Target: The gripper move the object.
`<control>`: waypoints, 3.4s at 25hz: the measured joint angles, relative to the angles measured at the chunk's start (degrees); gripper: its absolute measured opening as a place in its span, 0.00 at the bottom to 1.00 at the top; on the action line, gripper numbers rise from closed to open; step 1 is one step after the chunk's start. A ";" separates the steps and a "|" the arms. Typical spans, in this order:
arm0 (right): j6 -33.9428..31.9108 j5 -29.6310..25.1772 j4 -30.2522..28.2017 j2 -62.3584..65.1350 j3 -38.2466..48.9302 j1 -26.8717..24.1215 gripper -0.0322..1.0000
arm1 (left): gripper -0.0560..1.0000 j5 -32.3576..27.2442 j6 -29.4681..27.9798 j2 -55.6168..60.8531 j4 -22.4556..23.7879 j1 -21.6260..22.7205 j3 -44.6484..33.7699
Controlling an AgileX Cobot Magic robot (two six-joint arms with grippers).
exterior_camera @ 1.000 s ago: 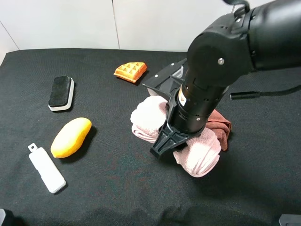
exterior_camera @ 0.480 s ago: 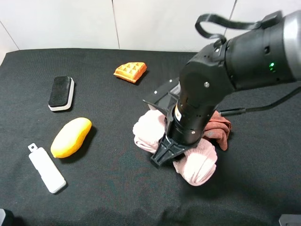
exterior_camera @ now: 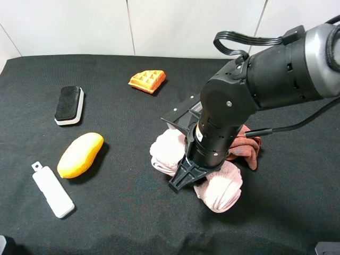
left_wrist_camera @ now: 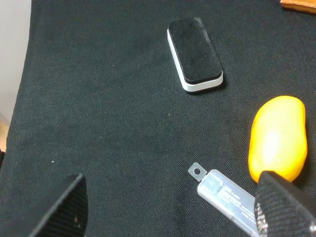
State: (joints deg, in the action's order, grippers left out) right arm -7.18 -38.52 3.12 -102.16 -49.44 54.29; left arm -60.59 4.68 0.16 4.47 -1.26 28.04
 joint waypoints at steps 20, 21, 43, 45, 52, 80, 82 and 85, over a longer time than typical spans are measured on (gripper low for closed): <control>0.00 3.25 -0.07 -4.04 0.13 0.00 0.37 | 0.75 0.00 0.00 0.00 0.00 0.00 0.00; 0.00 3.30 -0.07 -4.04 0.13 0.00 0.37 | 0.75 0.00 0.00 0.00 0.00 0.00 0.00; 0.00 4.20 -0.02 -4.27 0.13 0.00 0.37 | 0.75 0.00 0.00 0.00 0.00 0.00 0.00; 0.00 4.20 0.02 -4.27 0.13 0.00 0.37 | 0.75 0.00 0.00 0.00 0.00 0.00 0.00; -0.21 4.32 -0.17 -4.27 0.13 0.00 0.38 | 0.75 0.00 0.00 0.00 0.00 0.00 0.00; -0.35 4.22 -0.34 -1.74 0.13 0.00 0.70 | 0.75 0.00 0.00 0.00 0.00 0.00 0.00; -0.35 4.28 -0.46 0.56 0.13 -0.54 0.70 | 0.75 0.00 0.00 0.00 0.00 0.00 0.00; -0.35 3.51 -0.92 4.46 0.13 -2.12 0.70 | 0.75 0.00 0.00 0.00 0.00 0.00 0.00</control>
State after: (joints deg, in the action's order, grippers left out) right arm -7.53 -35.01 2.20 -97.71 -49.31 52.17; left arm -60.59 4.68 0.16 4.47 -1.26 28.04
